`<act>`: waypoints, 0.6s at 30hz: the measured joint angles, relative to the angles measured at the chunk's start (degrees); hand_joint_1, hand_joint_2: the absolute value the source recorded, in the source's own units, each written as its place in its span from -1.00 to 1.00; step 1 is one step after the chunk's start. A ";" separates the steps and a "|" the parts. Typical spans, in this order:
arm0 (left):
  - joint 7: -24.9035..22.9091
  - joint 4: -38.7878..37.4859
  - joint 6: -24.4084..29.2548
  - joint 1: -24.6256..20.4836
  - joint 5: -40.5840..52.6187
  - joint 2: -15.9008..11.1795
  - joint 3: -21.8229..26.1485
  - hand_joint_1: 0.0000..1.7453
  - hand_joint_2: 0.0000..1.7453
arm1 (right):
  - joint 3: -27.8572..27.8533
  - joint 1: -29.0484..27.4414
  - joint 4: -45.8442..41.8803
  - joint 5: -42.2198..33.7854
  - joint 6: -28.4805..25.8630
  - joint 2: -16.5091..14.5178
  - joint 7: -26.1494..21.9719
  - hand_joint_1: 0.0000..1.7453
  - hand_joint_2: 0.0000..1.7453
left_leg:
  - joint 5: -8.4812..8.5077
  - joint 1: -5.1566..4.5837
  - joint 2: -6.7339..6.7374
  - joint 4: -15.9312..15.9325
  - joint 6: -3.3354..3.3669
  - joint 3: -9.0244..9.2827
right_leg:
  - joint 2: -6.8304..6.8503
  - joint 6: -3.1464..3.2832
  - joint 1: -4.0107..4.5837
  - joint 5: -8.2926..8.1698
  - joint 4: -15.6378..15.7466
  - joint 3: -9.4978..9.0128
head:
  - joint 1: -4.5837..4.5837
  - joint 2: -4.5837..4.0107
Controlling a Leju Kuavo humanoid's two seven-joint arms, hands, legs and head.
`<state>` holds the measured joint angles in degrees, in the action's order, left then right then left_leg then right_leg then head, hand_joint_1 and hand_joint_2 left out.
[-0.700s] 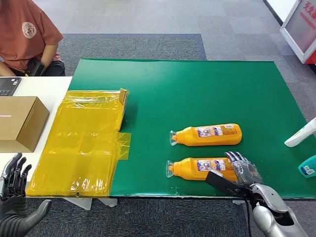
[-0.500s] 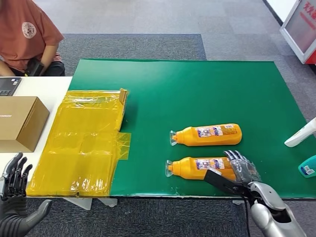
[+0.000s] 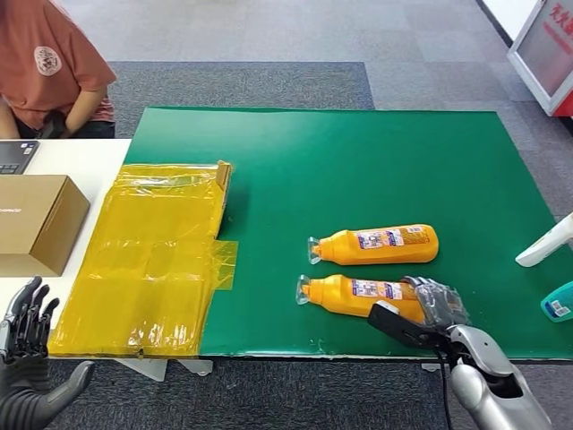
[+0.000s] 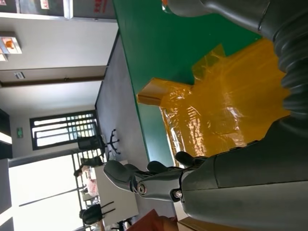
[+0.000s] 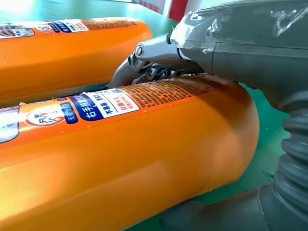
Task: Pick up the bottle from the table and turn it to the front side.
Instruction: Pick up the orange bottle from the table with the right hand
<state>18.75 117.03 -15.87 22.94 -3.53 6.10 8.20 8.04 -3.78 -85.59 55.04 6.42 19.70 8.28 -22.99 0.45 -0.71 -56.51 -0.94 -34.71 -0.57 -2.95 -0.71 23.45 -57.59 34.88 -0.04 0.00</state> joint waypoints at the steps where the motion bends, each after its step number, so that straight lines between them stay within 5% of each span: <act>1: 0.00 -0.01 0.01 0.00 -0.01 0.00 0.00 -1.00 1.00 | 0.05 0.07 0.04 0.02 -0.04 0.00 0.00 1.00 1.00 | 0.00 0.00 0.00 0.00 0.00 0.00 | 0.00 0.00 0.00 0.00 0.00 0.00 | 0.01 0.00; 11: 0.00 -0.01 0.00 -0.02 -0.15 0.00 0.04 -1.00 1.00 | 0.26 -0.01 0.28 -1.54 -2.70 -0.38 -2.12 1.00 1.00 | 0.01 0.00 0.00 0.00 -0.01 0.00 | 0.00 0.01 0.00 -0.01 0.00 0.00 | -0.01 0.00; 18: 0.55 -0.54 -0.61 -0.33 -1.68 -0.26 0.10 -1.00 1.00 | -1.79 -1.14 -1.22 -18.80 -2.70 -3.26 -10.94 1.00 1.00 | 0.02 0.00 0.00 0.00 -0.01 -0.02 | 0.00 0.01 0.00 -0.01 -0.01 0.01 | -0.01 0.00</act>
<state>19.31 116.49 -16.48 22.61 -5.21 5.84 8.30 6.25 -4.92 -86.80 36.23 3.72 16.45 -2.65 -22.98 0.45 -0.71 -56.51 -0.95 -34.73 -0.57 -2.94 -0.71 23.44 -57.60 34.90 -0.04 0.00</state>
